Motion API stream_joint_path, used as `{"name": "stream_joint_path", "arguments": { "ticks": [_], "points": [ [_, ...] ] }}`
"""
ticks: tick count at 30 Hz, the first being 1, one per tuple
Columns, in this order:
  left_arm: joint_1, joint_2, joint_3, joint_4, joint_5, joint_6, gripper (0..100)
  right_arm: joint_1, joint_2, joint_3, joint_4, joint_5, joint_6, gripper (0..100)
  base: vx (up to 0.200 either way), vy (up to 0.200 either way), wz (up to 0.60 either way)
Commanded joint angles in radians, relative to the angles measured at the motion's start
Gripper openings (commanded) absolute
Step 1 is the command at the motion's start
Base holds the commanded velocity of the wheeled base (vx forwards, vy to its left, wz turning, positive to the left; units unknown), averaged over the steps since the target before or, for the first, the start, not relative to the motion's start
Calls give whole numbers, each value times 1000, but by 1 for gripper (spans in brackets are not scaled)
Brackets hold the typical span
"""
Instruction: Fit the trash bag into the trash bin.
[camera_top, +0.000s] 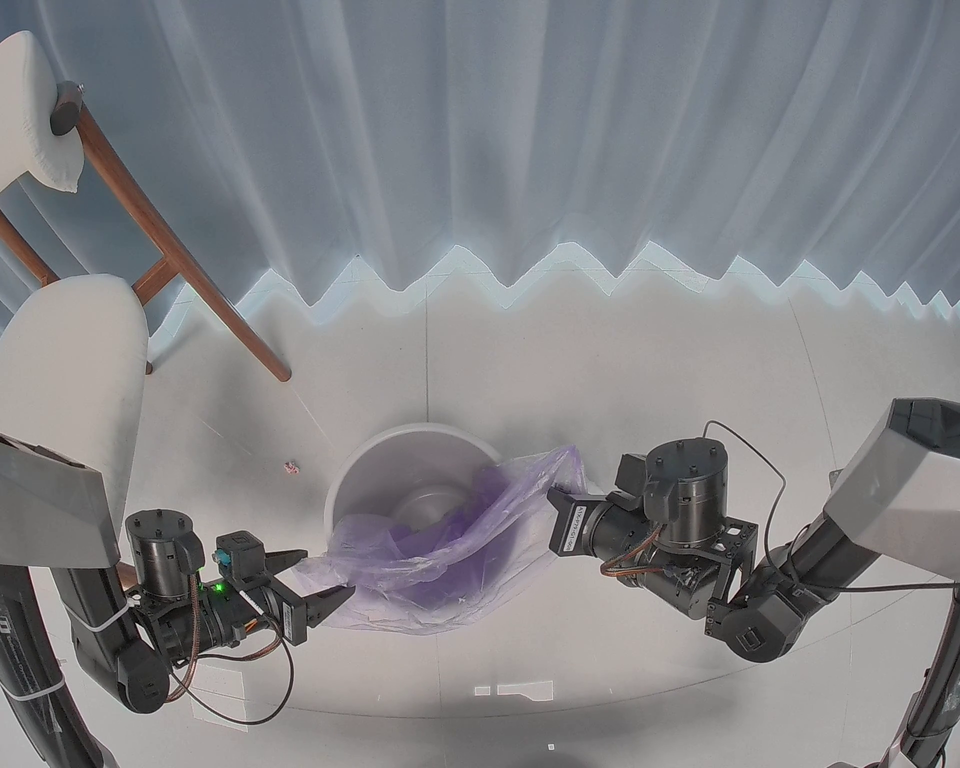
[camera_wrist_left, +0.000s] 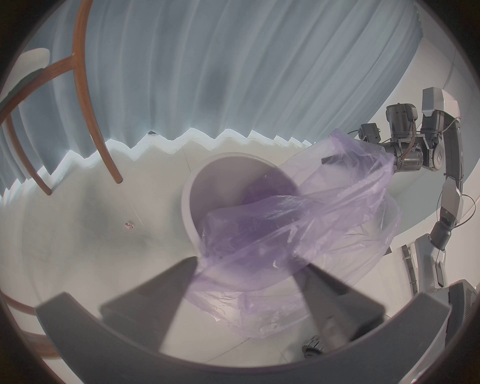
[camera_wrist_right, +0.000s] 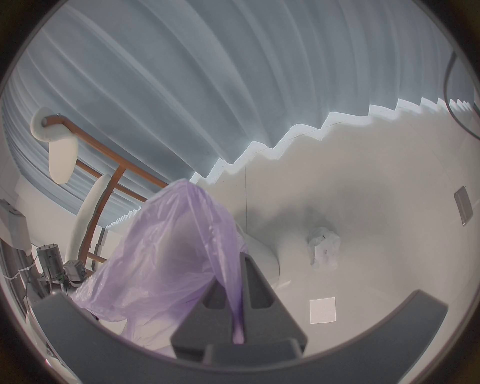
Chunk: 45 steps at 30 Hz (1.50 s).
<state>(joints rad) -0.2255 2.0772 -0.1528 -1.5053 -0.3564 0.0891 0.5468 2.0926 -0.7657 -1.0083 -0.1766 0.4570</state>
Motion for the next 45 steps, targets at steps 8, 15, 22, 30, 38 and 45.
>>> {"name": "stream_joint_path", "arguments": {
  "ticks": [8, 15, 22, 30, 38, 45],
  "points": [
    [-11, -9, -5, -1, -7, -2, 0, 5, -20, 3, 2, 0, 2, 0, 0, 0, 0],
    [-38, -39, -1, 0, -12, 9, 0, 13, -29, 11, 2, 2, 5, 0, 0, 0, 0],
    [-54, -39, 18, -1, 4, 6, 0, 13, -35, 36, 0, 2, 6, 0, 0, 0, 0],
    [-44, -74, -48, 5, 39, -14, 0, 2, -42, -21, 4, 14, 5, 0, 0, 0, 0],
    [-97, -121, -176, 180, 129, -134, 0, -79, -39, -96, 20, 157, -11, 0, 0, 0, 0],
    [-101, -241, -355, 521, 140, -206, 0, -123, -42, -253, 197, 236, -20, 0, 0, 0, 0]
  ]
}}
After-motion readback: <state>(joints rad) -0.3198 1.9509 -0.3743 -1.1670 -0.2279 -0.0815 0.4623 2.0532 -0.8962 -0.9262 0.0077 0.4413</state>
